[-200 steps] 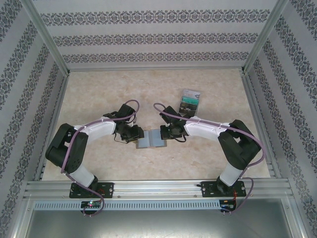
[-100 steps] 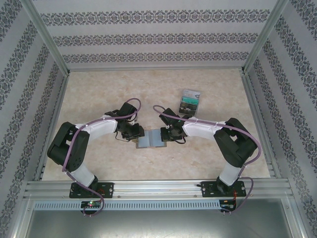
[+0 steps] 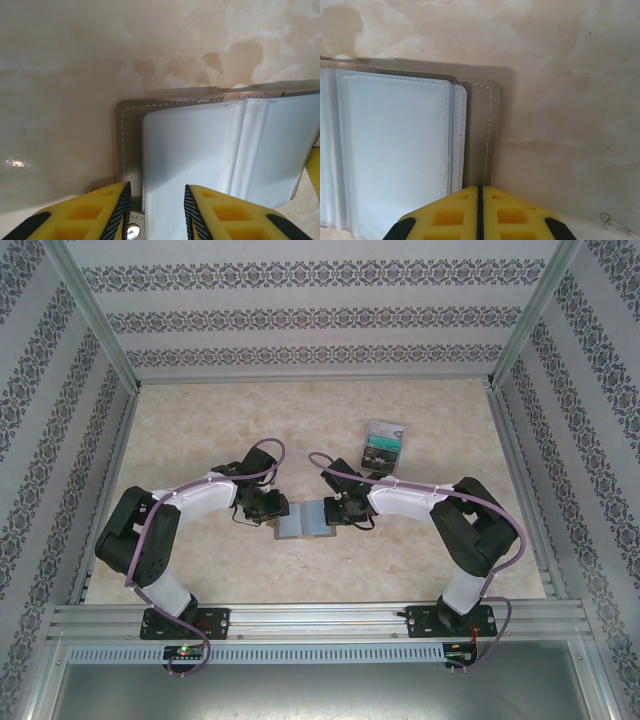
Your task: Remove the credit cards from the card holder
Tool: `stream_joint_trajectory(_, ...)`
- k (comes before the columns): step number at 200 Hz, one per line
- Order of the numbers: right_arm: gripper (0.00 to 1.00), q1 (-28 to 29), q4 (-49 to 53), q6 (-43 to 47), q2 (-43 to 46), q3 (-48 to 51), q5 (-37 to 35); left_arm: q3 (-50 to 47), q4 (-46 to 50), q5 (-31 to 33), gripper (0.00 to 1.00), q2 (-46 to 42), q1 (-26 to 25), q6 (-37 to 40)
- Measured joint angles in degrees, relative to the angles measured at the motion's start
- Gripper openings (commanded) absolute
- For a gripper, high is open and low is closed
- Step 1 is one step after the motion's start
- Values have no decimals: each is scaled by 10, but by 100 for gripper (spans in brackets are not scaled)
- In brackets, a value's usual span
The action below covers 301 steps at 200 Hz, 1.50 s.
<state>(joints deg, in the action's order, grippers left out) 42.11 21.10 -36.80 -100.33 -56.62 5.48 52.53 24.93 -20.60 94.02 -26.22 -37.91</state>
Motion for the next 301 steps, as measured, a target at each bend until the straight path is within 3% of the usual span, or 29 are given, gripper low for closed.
stream_joint_trajectory(227, 0, 5, -6, -4, -16, -15, 7, 23, -44, -109, 36, 17, -26, 18)
stream_joint_trajectory(253, 0, 5, -6, -5, -16, -15, 7, 26, -43, -97, 39, 15, -31, 19)
stream_joint_trajectory(301, 0, 5, -6, -6, -16, -15, 7, 26, -5, -11, 39, -2, -28, 19)
